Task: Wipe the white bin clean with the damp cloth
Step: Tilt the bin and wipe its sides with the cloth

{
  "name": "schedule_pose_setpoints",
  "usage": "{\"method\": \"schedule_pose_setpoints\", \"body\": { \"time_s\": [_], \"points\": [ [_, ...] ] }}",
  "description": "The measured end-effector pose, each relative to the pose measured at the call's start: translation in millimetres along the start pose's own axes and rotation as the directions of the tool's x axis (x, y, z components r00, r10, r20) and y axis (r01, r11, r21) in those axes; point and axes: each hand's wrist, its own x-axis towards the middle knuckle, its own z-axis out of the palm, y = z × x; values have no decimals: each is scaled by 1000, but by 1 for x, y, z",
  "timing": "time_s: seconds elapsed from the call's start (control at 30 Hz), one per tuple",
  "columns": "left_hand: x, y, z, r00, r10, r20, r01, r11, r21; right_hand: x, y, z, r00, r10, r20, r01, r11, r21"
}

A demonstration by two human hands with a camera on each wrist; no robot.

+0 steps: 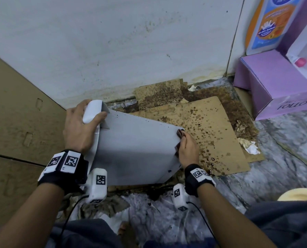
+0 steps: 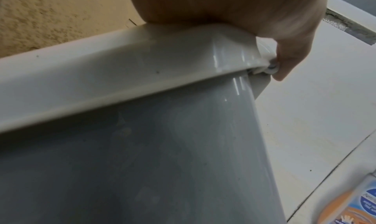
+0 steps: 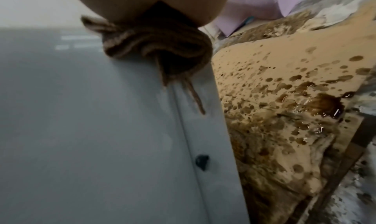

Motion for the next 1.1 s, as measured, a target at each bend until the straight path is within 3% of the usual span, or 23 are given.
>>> {"method": "schedule_pose_setpoints", "body": {
  "time_s": [0.13,0.2,0.3,0.4,0.5,0.63,0.7,0.8,1.0,1.1],
  "points": [
    [-2,3,-5,997,-62,43,62,998,-10,10,-17,-18,987,160,7,-160,983,95],
    [0,5,-9,994,-80,78,80,997,-5,10,-41,-23,987,162,7,-160,970,185],
    [2,12,-10,988,-92,124,98,994,-41,-2,-98,-25,999,25,46,-40,927,373],
    [-4,21,-3,990,-44,136,46,999,-16,-27,-159,-11,972,-170,165,65,862,503],
    [-14,26,3,996,3,92,-6,1000,27,-49,-188,16,898,-375,229,267,880,392],
    [-18,20,0,998,35,58,-37,998,42,-49,-179,30,801,-379,463,280,921,270],
    [-19,16,-4,997,57,45,-59,997,44,-47,-171,32,759,-419,498,435,896,92],
    [-21,11,-8,996,75,44,-76,997,28,-42,-157,36,773,-421,475,515,854,-81],
    [-22,-12,-18,998,60,7,-60,998,-21,-22,-114,29,854,-323,409,413,898,-154],
    [-21,-14,-17,998,58,7,-58,998,13,-24,-120,31,865,-298,404,369,923,-109]
  ]
}}
